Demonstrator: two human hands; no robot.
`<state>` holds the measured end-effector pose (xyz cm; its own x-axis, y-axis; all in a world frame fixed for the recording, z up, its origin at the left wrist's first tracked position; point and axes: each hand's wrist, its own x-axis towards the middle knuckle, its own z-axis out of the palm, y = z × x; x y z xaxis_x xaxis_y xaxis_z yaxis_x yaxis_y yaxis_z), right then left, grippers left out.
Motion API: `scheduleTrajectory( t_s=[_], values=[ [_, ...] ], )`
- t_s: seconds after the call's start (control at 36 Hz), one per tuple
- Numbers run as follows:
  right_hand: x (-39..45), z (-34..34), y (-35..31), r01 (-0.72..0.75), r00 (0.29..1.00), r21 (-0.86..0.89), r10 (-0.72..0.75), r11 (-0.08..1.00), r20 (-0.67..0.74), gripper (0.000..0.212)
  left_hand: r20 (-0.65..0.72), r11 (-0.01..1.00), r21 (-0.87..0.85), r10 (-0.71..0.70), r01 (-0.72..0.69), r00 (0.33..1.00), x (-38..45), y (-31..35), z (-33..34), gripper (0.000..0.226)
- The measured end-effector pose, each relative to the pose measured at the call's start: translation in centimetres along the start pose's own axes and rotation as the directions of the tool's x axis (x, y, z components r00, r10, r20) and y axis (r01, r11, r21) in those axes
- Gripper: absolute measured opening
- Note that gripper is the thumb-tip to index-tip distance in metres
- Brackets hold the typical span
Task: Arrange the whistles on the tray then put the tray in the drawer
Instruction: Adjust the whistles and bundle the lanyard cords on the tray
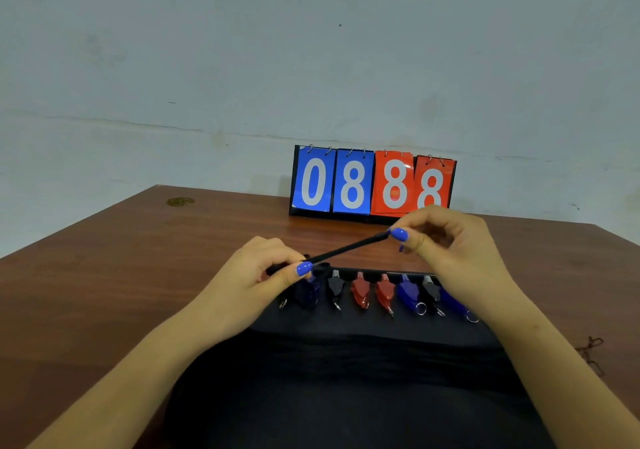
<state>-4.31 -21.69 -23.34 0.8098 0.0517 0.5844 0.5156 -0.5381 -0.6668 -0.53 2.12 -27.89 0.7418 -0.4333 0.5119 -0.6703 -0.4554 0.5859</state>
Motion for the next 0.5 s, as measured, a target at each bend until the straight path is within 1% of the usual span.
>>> scheduleTrajectory(
  t_s=[0.08, 0.19, 0.33, 0.5],
  values=[
    [0.1, -0.4, 0.0, 0.004, 0.995, 0.005, -0.004, 1.0, -0.099, 0.02, -0.026, 0.996, 0.088, 0.028, -0.025, 0.999, 0.1, -0.4, -0.4, 0.04],
    [0.3, -1.0, 0.0, 0.02, 0.976, 0.03, -0.013, 0.999, -0.219, 0.022, -0.06, 0.992, 0.122, 0.033, -0.025, 0.998, 0.2, -0.8, -0.8, 0.034],
    [0.5, -1.4, 0.2, 0.017, 0.957, 0.065, 0.003, 0.998, -0.29, 0.021, -0.052, 0.971, 0.231, 0.081, -0.067, 0.995, 0.3, -1.4, -0.7, 0.027],
    [0.7, -1.9, 0.5, 0.013, 0.928, 0.12, 0.033, 0.993, -0.37, 0.018, -0.067, 0.941, 0.324, 0.124, -0.096, 0.99, 0.6, -1.8, -0.9, 0.033]
  ],
)
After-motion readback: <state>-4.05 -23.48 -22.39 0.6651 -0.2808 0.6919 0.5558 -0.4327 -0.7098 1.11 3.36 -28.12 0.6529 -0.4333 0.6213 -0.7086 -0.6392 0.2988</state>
